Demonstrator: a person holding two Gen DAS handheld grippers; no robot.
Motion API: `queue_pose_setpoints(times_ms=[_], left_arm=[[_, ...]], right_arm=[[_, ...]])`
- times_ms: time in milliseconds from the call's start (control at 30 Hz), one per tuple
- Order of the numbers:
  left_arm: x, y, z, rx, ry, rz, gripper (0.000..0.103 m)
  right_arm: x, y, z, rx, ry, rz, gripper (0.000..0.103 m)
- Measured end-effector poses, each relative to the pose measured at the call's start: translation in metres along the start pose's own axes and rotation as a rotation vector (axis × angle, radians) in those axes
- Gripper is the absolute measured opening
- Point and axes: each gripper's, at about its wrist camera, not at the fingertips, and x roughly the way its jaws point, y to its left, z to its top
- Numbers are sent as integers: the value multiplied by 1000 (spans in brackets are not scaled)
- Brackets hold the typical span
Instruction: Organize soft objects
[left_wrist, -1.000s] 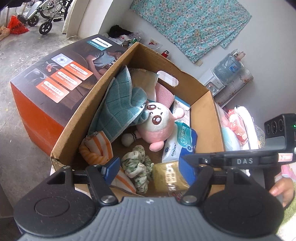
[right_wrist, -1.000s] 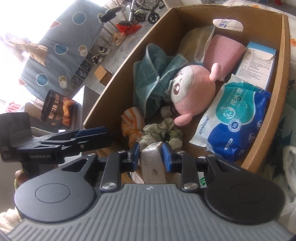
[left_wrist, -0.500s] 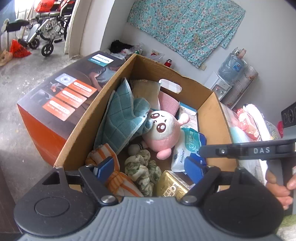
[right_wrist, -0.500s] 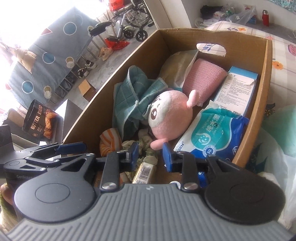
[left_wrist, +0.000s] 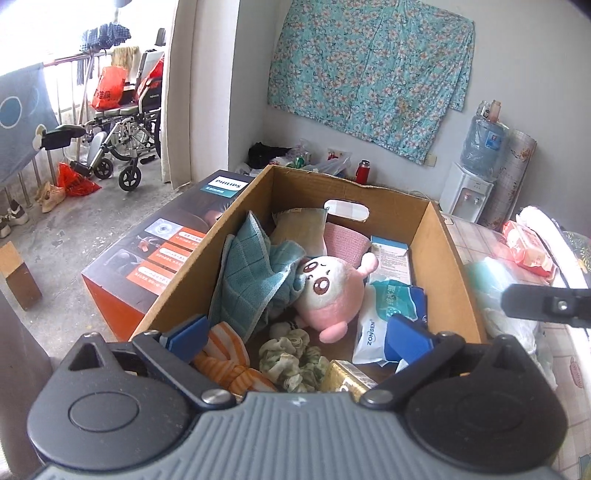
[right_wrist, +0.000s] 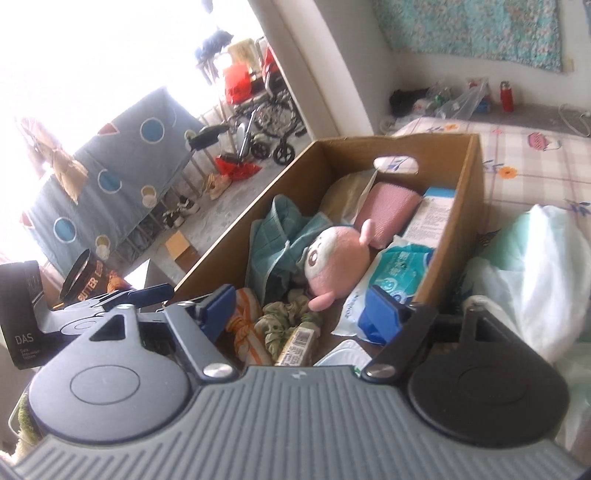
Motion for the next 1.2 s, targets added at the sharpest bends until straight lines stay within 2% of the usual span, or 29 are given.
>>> queue_pose_setpoints(times_ms=[100, 167, 233, 367, 467, 633, 867, 1200], left_arm=[[-7, -11, -3, 16, 14, 27, 103], [-12, -19, -6, 45, 24, 19, 103], [-14, -29, -8, 89, 58, 35, 103], [-16, -46, -16, 181, 82, 83, 103], [-15, -49, -23, 153, 90, 105, 103], [-13, -51, -34, 129, 151, 87, 103], [-17, -54, -45, 122, 184, 61, 103], [-18, -51, -46, 107, 197, 63, 103]], right_arm=[[-30, -6, -15, -3, -76, -72, 97], [-43, -9, -27, -12, -99, -121, 102], [-52, -10, -38, -23, -108, -168, 102], [-58, -13, -59, -19, -80, -271, 102], [-54, -11, -73, -11, -54, -320, 102], [-46, -3, -87, -24, -22, -382, 102], [-41, 3, -91, -27, -1, -397, 102], [-33, 5, -93, -33, 27, -418, 102]])
